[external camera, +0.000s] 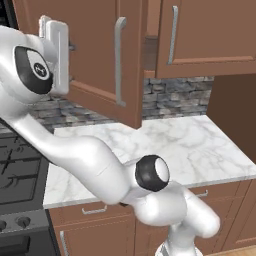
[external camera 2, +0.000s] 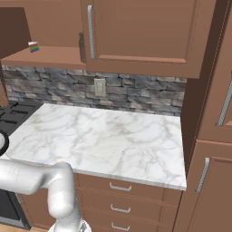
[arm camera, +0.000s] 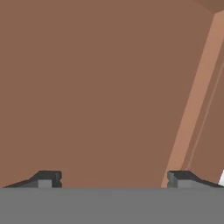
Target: Pick the candle and jar from the dining table and place them in the open cabinet. Close the cabinet after placing the objects.
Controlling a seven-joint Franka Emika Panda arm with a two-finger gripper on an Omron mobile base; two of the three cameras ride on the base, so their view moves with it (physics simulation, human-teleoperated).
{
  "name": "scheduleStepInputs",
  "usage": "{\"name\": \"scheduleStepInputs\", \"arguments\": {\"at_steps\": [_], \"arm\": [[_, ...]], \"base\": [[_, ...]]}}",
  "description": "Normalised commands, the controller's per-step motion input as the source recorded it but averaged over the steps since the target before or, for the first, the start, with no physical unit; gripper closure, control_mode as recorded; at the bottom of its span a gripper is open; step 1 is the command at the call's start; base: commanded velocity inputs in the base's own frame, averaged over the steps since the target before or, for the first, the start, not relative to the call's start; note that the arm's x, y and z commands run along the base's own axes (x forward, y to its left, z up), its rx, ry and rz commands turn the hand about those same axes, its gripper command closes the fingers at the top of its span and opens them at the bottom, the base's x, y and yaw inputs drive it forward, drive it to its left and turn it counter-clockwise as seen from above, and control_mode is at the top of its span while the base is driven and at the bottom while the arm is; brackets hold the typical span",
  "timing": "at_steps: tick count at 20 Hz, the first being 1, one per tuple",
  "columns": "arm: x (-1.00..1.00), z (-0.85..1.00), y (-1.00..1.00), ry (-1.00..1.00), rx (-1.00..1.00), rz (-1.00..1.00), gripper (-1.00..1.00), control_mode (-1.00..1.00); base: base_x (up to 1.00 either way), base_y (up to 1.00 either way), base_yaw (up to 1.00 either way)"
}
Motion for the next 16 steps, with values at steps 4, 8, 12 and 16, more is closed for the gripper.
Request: {"name": "scheduleStepInputs", "arguments": {"at_steps": [4,8,12,16], "arm": [[0.20,-0.10,-0.67,-0.11,0.05,0.23,-1.00,-1.00],[0.16,-0.08,-0.71,-0.11,0.05,0.23,-1.00,-1.00],[0.20,-0.10,-0.70,-0.13,0.03,0.23,-1.00,-1.00],[0.23,-0.13,-0.71,-0.12,0.04,0.23,-1.00,-1.00]], "base": [[0.00,0.00,0.00],[0.00,0.00,0.00],[0.00,0.00,0.00],[0.00,0.00,0.00]]}}
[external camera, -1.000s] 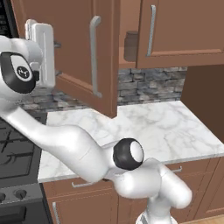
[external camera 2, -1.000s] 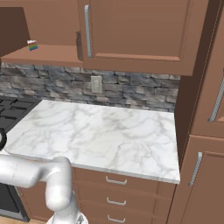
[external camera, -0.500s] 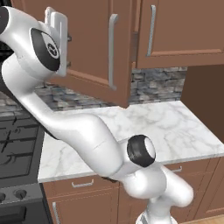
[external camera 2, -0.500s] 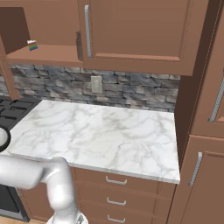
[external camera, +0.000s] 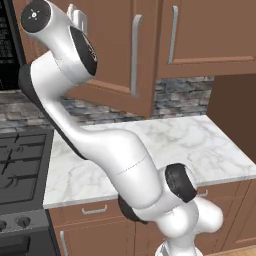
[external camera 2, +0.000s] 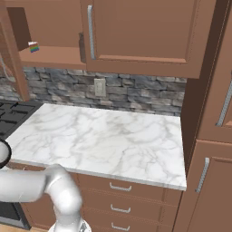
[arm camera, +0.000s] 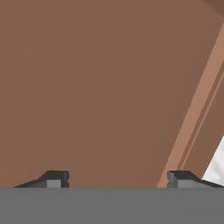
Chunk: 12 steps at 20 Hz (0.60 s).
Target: Pick the candle and jar from the dining table and place them in the open cabinet. Close the cabinet after placing the objects.
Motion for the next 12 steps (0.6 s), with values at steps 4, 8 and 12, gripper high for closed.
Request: {"name": "scheduleStepInputs", "arguments": {"at_steps": [4,8,12], "arm": [[0.23,-0.14,-0.73,-0.13,0.05,0.24,-1.00,-1.00],[0.19,-0.15,-0.71,-0.13,0.04,0.24,-1.00,-1.00],[0.13,-0.22,-0.65,-0.20,0.01,0.20,-1.00,-1.00]], "base": [[0.00,0.00,0.00],[0.00,0.00,0.00],[0.00,0.00,0.00]]}}
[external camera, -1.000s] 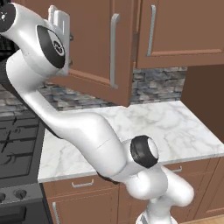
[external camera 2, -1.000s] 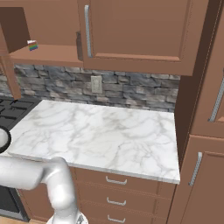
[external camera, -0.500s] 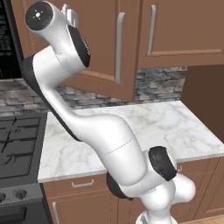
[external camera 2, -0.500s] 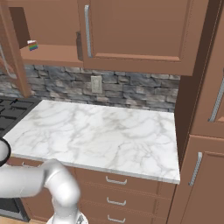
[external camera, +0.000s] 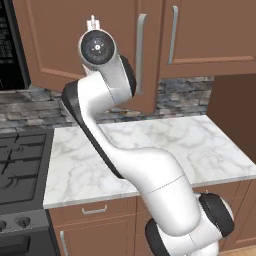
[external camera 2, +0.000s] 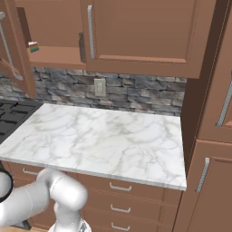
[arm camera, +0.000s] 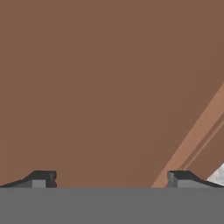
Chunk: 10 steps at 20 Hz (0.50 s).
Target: Pick the candle and jar from the dining table and place them in the open cabinet. Close the cabinet after placing the objects.
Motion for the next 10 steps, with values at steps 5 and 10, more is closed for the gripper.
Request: {"name": "scheduleStepInputs", "arguments": {"at_steps": [5,10], "arm": [[0.12,-0.20,-0.65,-0.28,0.01,0.15,-1.00,-1.00],[0.13,-0.21,-0.60,-0.35,0.00,0.06,-1.00,-1.00]], "base": [[0.00,0.00,0.00],[0.00,0.00,0.00]]}}
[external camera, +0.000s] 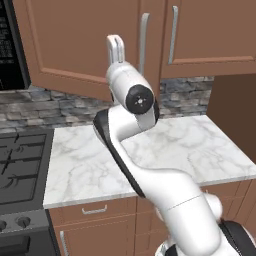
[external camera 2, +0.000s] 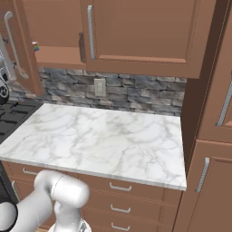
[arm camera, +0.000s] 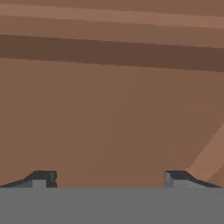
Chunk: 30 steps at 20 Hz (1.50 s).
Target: Pick the candle and jar from the dining table and place them in the open cabinet. Close the cabinet after placing the objects.
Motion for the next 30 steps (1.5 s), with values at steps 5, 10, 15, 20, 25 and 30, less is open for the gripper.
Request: {"name": "scheduleStepInputs", "arguments": {"at_steps": [5,10,15,20,25,30], "arm": [[0.29,-0.23,-0.47,-0.32,0.00,0.01,-1.00,-1.00],[0.54,-0.11,-0.31,-0.18,0.00,0.00,-1.00,-1.00],[0.54,0.00,-0.24,-0.07,0.02,0.00,-1.00,-1.00],[0.55,0.04,-0.18,0.00,0.04,0.00,-1.00,-1.00],[0.47,0.10,-0.19,0.01,0.03,0.00,-1.00,-1.00],[0.44,0.03,-0.18,0.00,0.01,0.00,-1.00,-1.00]], "base": [[0.00,0.00,0.00],[0.00,0.00,0.00],[0.00,0.00,0.00],[0.00,0.00,0.00],[0.00,0.00,0.00],[0.00,0.00,0.00]]}}
